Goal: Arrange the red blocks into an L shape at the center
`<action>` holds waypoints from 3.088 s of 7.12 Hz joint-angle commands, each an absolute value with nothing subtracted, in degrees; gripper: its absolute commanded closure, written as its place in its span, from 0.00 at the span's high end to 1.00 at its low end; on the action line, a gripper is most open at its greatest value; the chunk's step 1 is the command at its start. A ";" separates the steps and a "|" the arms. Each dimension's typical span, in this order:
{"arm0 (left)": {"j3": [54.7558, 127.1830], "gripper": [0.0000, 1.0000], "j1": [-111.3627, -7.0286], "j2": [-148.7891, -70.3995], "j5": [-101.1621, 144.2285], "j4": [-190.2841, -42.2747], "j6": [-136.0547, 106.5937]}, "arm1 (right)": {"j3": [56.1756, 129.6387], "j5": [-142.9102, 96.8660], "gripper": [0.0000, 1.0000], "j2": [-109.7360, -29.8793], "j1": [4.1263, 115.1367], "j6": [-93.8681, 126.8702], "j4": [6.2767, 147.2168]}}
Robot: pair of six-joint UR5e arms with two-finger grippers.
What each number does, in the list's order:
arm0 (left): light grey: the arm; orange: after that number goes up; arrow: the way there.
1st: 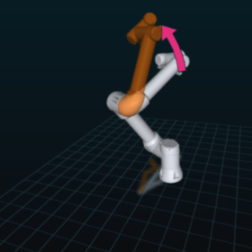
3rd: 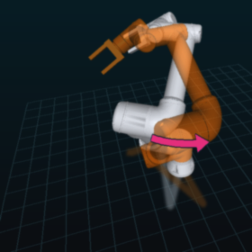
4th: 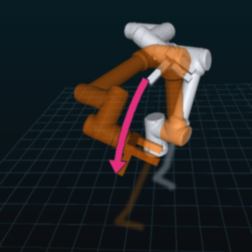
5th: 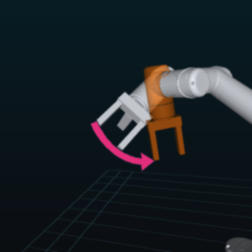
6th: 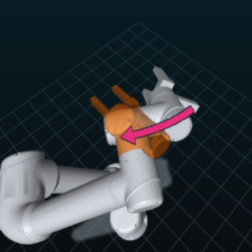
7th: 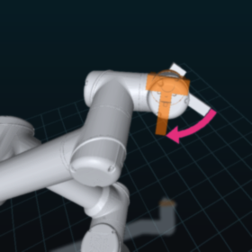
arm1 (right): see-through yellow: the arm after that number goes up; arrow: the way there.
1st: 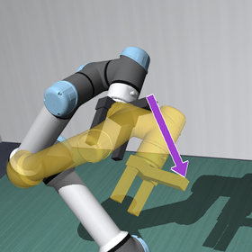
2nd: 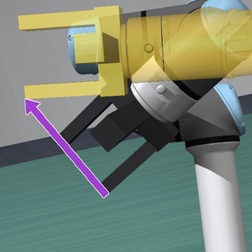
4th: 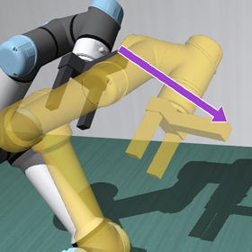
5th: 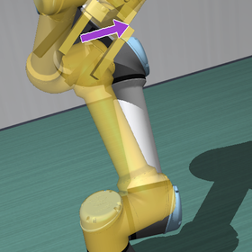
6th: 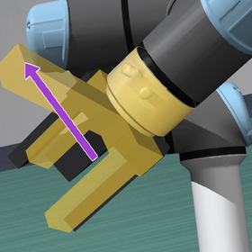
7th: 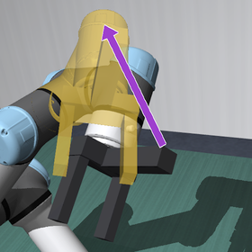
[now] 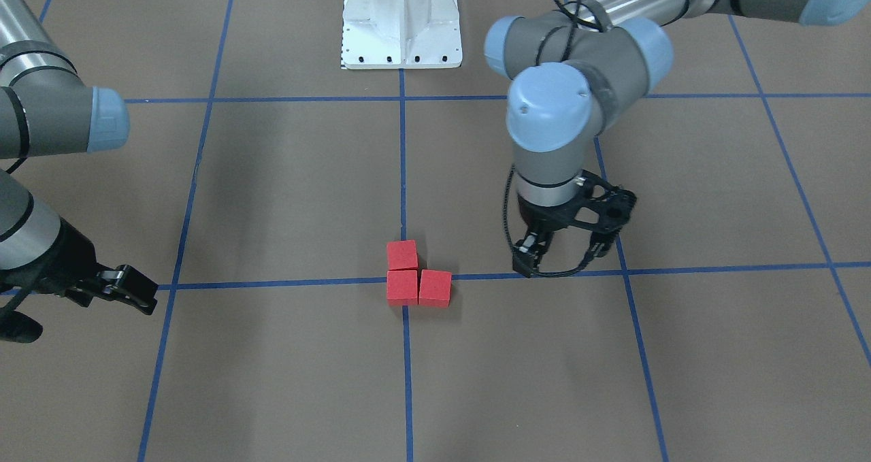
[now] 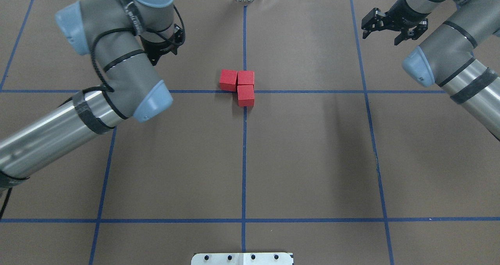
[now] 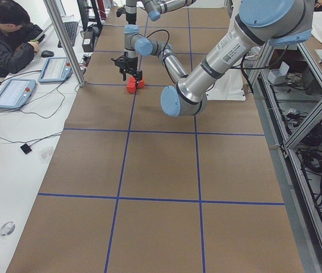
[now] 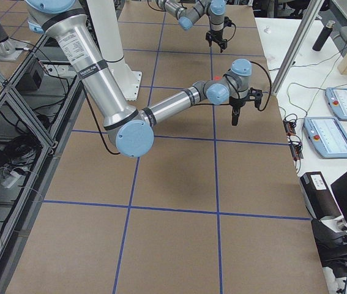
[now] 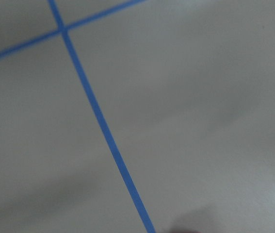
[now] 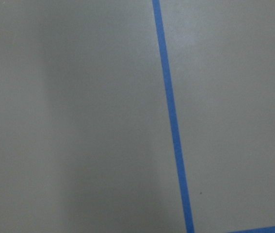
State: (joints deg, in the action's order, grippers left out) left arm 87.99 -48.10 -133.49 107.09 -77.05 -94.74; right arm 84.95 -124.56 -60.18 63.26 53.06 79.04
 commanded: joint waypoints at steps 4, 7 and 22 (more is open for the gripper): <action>88.51 1.00 -70.37 -111.15 119.67 -94.33 -43.40 | 74.22 -131.99 0.99 -64.78 82.84 14.56 79.80; 84.29 1.00 -83.63 -104.18 127.26 -100.01 -25.51 | 72.51 -133.41 0.99 -67.13 91.91 -8.63 90.33; 93.08 1.00 -87.89 -89.38 129.38 -95.54 -6.33 | 84.11 -136.13 0.99 -80.77 92.90 -4.66 98.70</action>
State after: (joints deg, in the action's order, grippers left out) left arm 93.26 -87.84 -89.48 129.86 -95.46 -6.46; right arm 84.06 -135.06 -79.89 93.03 -4.71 98.73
